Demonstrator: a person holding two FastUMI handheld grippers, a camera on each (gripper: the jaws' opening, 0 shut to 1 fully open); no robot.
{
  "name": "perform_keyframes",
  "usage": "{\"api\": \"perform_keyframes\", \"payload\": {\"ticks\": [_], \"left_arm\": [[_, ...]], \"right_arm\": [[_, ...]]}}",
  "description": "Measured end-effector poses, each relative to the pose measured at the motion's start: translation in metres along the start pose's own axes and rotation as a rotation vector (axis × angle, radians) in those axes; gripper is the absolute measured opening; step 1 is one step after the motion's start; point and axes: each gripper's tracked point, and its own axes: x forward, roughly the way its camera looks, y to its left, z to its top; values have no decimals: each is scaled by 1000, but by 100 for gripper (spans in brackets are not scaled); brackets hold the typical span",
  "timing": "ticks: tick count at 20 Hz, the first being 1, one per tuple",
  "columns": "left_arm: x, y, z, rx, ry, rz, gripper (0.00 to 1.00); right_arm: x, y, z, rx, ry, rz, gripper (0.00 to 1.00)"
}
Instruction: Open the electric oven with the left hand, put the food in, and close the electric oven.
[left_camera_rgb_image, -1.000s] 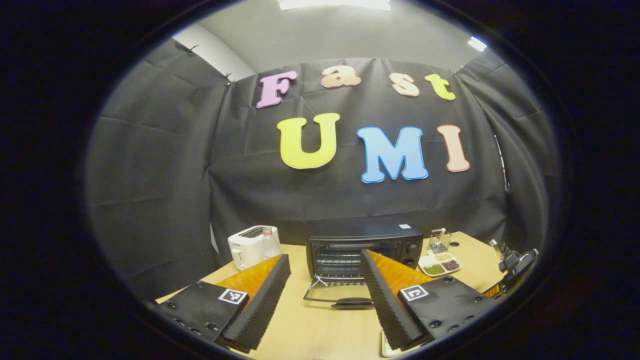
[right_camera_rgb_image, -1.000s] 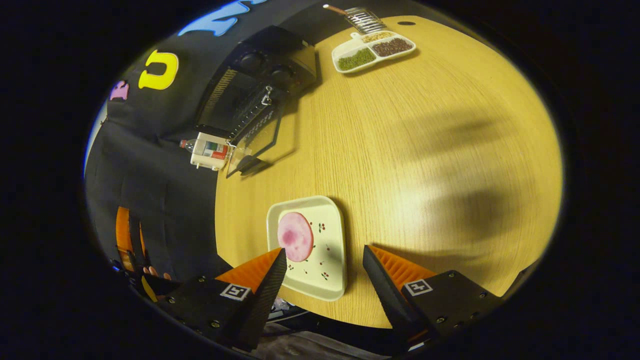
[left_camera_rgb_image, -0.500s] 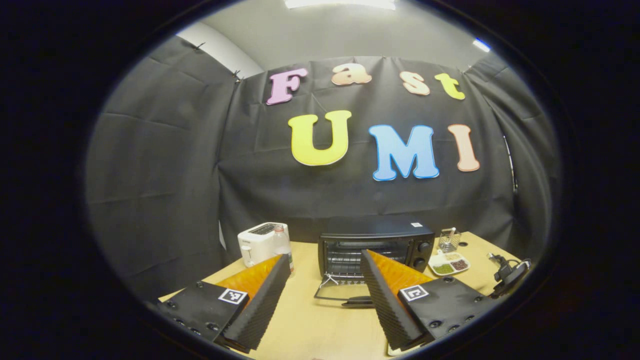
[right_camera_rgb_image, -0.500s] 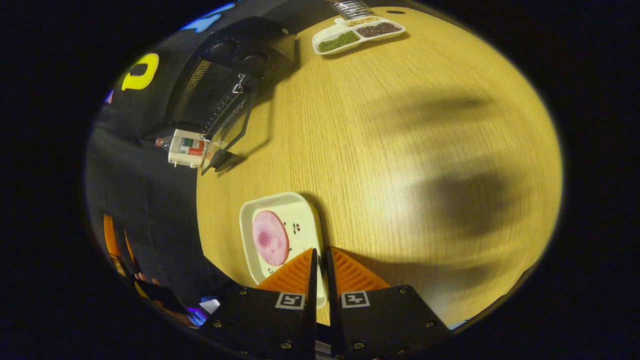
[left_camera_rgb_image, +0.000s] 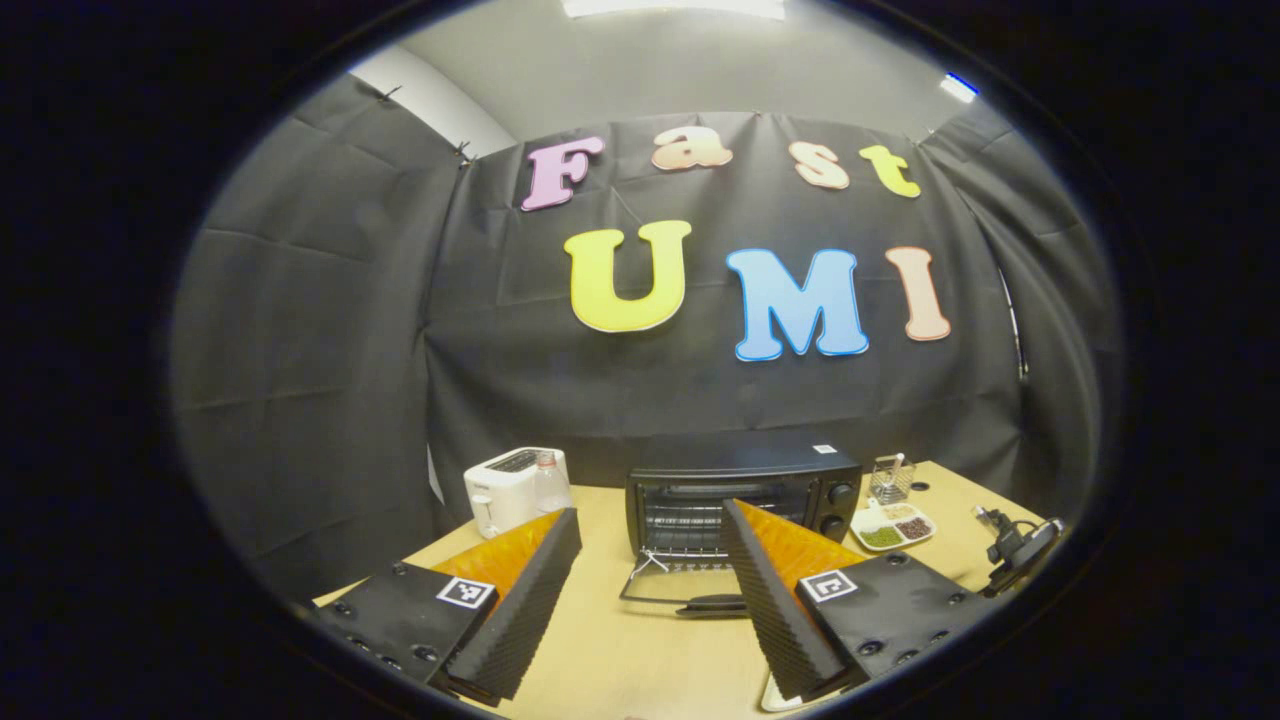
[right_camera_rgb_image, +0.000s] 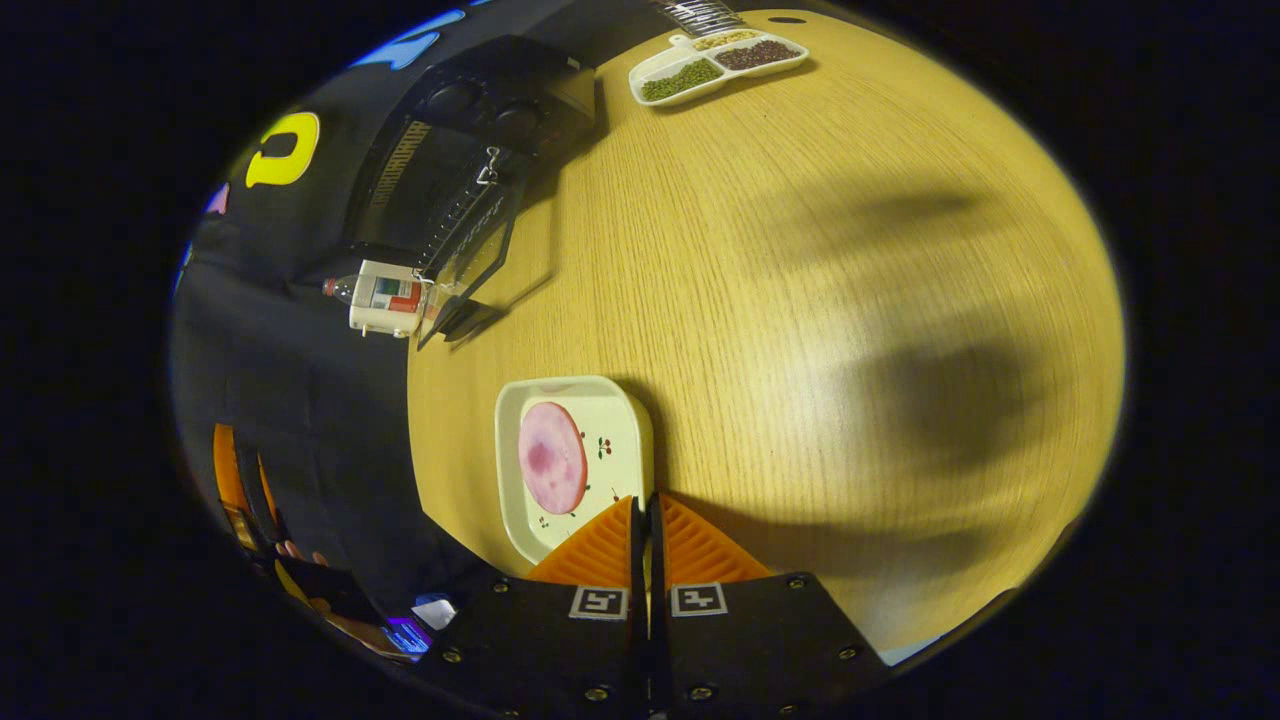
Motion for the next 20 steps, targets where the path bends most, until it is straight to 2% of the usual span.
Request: {"api": "perform_keyframes", "payload": {"ticks": [6,10,11,12,13,15,16,19,20], "left_arm": [[2,12,-2,-6,9,17,98],[13,19,-2,-11,8,13,95],[20,19,-4,-16,7,5,90],[27,21,-5,-17,12,4,100],[32,24,-6,-21,11,1,100],[42,31,-2,-36,-4,-8,90],[47,36,-4,-35,-4,-8,100],[65,52,-10,-40,6,-12,100],[71,59,-10,-44,6,-12,95]], "right_arm": [[-11,39,7,70,-39,117,2],[-15,68,23,147,-101,153,1],[-15,76,29,165,-126,158,1],[-14,84,35,185,-149,162,1],[-12,92,44,212,-177,165,2],[-7,110,60,272,-227,183,2],[-5,119,71,305,-253,196,2],[2,145,98,389,-314,248,2],[5,151,109,415,-339,255,2]]}}
